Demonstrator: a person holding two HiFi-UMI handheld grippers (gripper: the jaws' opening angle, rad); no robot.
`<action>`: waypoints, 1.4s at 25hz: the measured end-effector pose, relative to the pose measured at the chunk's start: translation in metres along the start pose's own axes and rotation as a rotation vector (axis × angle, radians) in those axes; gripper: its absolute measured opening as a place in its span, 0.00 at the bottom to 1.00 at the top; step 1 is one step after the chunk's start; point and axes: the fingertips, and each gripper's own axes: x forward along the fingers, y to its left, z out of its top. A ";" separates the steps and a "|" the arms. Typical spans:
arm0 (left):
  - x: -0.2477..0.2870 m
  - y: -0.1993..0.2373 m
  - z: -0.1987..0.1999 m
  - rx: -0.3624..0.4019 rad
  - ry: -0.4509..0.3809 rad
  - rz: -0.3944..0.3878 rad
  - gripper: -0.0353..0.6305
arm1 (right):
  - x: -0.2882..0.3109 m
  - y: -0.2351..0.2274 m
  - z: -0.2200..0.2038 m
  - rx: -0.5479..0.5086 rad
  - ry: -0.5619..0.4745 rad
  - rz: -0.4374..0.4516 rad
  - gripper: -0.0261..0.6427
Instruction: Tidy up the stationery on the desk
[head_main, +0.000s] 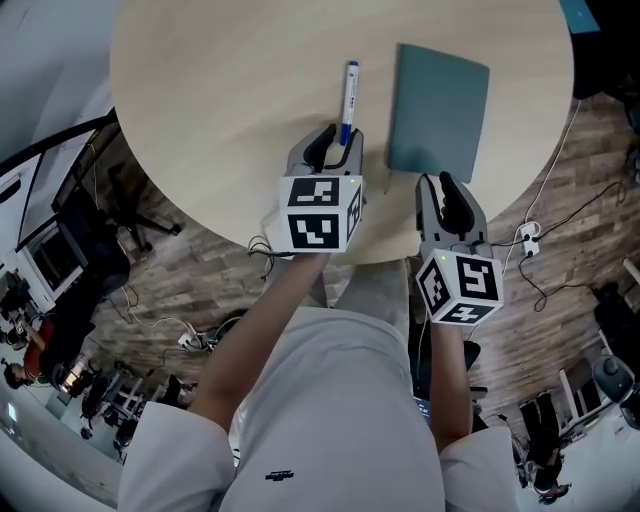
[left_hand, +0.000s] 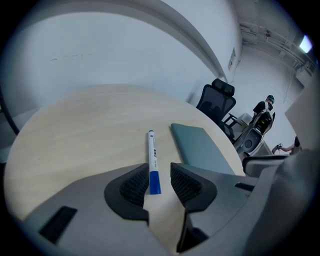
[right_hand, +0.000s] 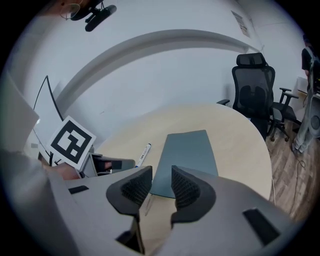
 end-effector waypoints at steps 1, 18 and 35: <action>0.003 0.003 -0.003 0.002 0.009 0.002 0.27 | 0.001 0.003 0.001 0.000 -0.001 0.004 0.25; 0.027 0.017 -0.019 0.011 0.061 0.009 0.17 | 0.014 0.005 0.000 0.009 0.016 0.031 0.25; 0.030 -0.045 -0.021 -0.020 0.073 -0.079 0.17 | -0.001 -0.026 0.005 0.032 0.002 0.021 0.25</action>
